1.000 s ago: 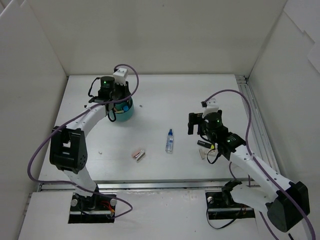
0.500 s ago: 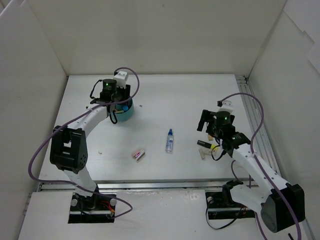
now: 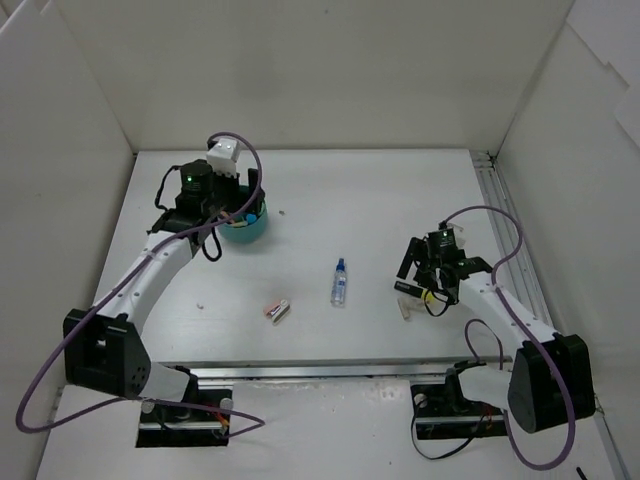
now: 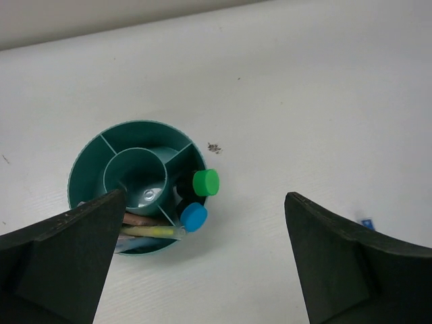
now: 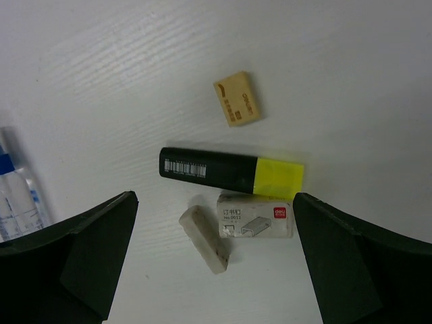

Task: Sort the stationery into containers
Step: Place the pen in the storage box, then pick up the pen from the center of the board.

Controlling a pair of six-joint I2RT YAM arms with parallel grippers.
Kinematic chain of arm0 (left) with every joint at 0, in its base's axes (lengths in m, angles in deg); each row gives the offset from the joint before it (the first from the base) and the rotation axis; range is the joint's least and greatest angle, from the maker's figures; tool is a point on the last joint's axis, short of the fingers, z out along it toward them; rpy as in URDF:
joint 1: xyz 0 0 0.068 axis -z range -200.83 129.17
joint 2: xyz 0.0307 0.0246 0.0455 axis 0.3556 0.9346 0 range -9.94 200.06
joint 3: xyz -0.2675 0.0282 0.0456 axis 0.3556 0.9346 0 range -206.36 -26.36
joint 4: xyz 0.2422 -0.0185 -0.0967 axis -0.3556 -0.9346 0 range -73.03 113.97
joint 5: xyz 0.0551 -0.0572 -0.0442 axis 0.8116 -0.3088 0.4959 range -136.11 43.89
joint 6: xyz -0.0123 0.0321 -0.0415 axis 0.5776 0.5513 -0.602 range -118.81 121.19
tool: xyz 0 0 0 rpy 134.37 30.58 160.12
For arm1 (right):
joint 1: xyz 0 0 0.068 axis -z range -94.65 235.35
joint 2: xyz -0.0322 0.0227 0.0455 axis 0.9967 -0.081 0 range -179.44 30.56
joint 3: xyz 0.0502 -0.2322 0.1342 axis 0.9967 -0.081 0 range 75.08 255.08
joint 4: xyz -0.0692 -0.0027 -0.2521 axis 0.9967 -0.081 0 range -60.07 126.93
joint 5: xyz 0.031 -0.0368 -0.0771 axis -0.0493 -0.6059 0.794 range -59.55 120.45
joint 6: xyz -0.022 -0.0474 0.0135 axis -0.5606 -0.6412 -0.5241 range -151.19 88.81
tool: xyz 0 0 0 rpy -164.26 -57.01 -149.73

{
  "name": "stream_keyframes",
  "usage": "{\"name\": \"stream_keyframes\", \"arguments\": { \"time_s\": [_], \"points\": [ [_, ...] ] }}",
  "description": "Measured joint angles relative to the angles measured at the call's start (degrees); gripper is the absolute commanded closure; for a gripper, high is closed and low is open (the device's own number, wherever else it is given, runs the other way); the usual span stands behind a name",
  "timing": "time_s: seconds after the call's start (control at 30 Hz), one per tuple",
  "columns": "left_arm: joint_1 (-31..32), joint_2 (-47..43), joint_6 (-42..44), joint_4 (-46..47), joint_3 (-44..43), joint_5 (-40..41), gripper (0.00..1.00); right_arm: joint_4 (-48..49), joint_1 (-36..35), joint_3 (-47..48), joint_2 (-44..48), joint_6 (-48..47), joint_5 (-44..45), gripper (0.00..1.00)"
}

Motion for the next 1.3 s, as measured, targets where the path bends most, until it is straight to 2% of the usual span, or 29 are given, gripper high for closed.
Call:
{"name": "stream_keyframes", "arguments": {
  "time_s": [0.23,0.43,0.8,0.87,0.97,1.0,1.03,1.3],
  "points": [
    [1.95,-12.92,-4.79,0.15,10.38,-1.86,0.0,-2.71,1.75,-1.81,-4.59,6.73,-3.54,0.02],
    [2.38,-18.14,-8.0,-1.38,18.34,-1.05,0.0,-2.05,3.15,-1.81,-8.74,10.67,-3.98,0.02],
    [2.38,-21.44,-9.97,-2.19,19.98,0.24,0.0,2.38,3.37,6.54,-19.28,11.34,-3.45,0.03],
    [2.4,-21.51,-10.1,-2.21,19.98,0.28,0.01,2.75,3.37,7.82,-20.63,11.21,-3.26,0.06],
    [2.38,-21.66,-10.14,-2.27,19.98,0.44,0.0,2.91,2.69,9.88,-22.77,10.84,-2.86,0.17],
    [2.38,-21.79,-10.23,-2.32,19.98,0.48,0.0,2.97,2.29,10.64,-23.58,10.78,-2.47,0.27],
    [2.38,-21.92,-10.32,-2.36,19.98,0.5,0.0,3.1,1.62,11.45,-24.46,10.4,-1.97,0.29],
    [2.4,-23.85,-10.91,-3.96,19.98,1.36,0.0,3.15,-4.09,16.13,-28.81,7.21,-1.44,0.19]
  ]
}}
